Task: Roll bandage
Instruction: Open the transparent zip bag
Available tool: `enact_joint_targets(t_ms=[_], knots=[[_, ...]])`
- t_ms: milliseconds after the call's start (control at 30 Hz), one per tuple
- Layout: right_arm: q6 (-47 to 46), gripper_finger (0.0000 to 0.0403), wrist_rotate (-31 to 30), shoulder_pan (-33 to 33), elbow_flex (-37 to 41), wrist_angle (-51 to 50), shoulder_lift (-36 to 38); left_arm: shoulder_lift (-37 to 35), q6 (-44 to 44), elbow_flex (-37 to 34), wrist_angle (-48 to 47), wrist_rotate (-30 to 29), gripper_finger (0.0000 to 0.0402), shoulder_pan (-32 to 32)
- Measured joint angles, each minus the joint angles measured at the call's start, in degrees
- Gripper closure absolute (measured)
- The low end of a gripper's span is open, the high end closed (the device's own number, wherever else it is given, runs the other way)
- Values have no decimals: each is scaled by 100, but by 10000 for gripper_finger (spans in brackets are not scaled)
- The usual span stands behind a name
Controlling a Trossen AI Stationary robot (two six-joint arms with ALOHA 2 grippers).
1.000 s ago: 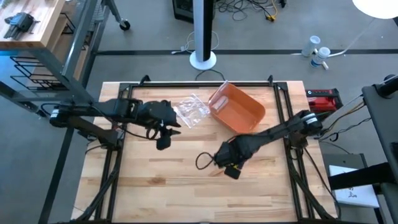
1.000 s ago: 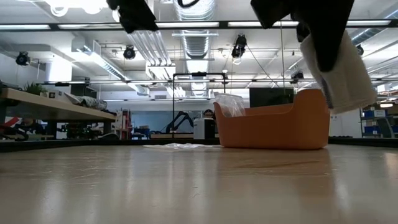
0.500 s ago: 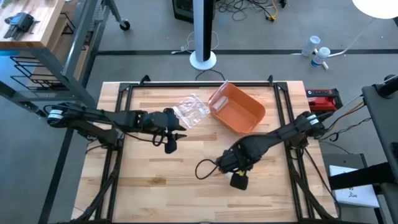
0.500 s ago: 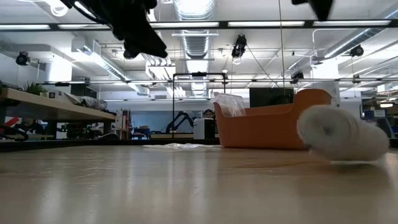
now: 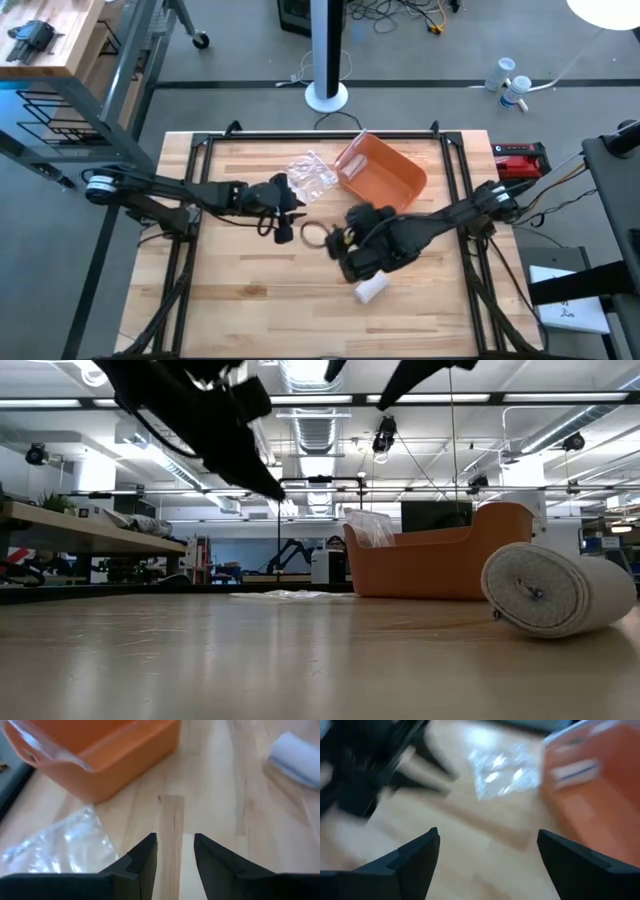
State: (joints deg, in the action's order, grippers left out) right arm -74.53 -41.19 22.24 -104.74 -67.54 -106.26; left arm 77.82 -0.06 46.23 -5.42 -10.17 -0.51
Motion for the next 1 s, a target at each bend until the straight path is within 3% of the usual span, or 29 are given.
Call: enact_joint_targets(t_ms=[67, 167, 367, 500, 733, 867, 1000], knots=[[435, 86, 434, -55, 10, 326, -46, 258, -74, -1, 34, 29, 274, 78], [503, 94, 807, -56, 8, 511, -48, 670, -893, 33, -371, 46, 259, 385], [423, 107, 1263, 81, 8, 429, -45, 1394, -2012, 403, -517, 820, 231, 1315], [737, 114, 1454, 77, 8, 390, -48, 2010, -2412, 803, -568, 780, 212, 1717], [947, 130, 1949, 144, 10, 278, -41, 3029, -2733, 1433, -700, 793, 197, 1829], [787, 141, 1878, 276, 10, -68, 19, 3240, -2396, 1547, -743, 804, 229, 1584], [788, 152, 1238, 301, 5, -866, 298, 3257, -2323, 1547, -811, 817, 320, 1311]])
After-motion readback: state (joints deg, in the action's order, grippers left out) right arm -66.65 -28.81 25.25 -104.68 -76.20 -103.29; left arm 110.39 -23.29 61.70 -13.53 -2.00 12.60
